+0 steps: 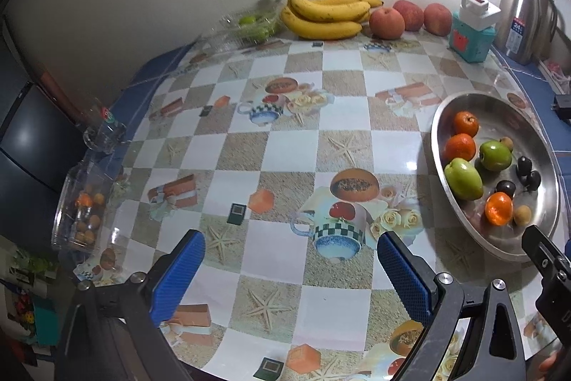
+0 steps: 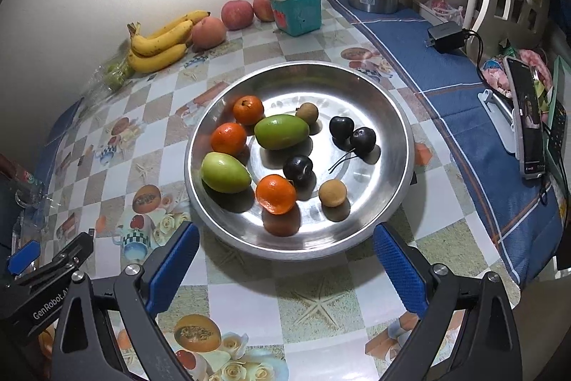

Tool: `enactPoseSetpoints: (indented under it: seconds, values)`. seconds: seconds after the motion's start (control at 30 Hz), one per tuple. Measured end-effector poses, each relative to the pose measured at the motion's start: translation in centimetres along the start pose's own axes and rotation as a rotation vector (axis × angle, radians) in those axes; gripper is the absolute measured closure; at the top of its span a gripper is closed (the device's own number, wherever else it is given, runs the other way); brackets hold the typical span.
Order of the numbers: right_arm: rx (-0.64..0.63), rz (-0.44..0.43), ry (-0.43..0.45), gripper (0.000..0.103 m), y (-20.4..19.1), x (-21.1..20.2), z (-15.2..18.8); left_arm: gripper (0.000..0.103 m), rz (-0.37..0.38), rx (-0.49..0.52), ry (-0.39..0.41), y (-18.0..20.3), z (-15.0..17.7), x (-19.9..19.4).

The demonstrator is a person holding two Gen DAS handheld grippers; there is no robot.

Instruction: Organize fruits

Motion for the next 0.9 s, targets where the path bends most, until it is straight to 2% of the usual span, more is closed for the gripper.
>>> enactPoseSetpoints:
  seconds: [0.9]
  values:
    - [-0.018, 0.002, -0.005, 0.005, -0.48, 0.14, 0.00, 0.004, -0.023, -0.024, -0.023, -0.71, 0.08, 0.30]
Point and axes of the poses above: each gripper's, at about its wrist camera, not at the fingertips, and x roughly the way its jaws point, y to its right, z to its underside, the point moved 2 cm from there along x, roughly the way its jaws point, and after that the axes turned 3 degrees about -z, right-handed, at the moved point
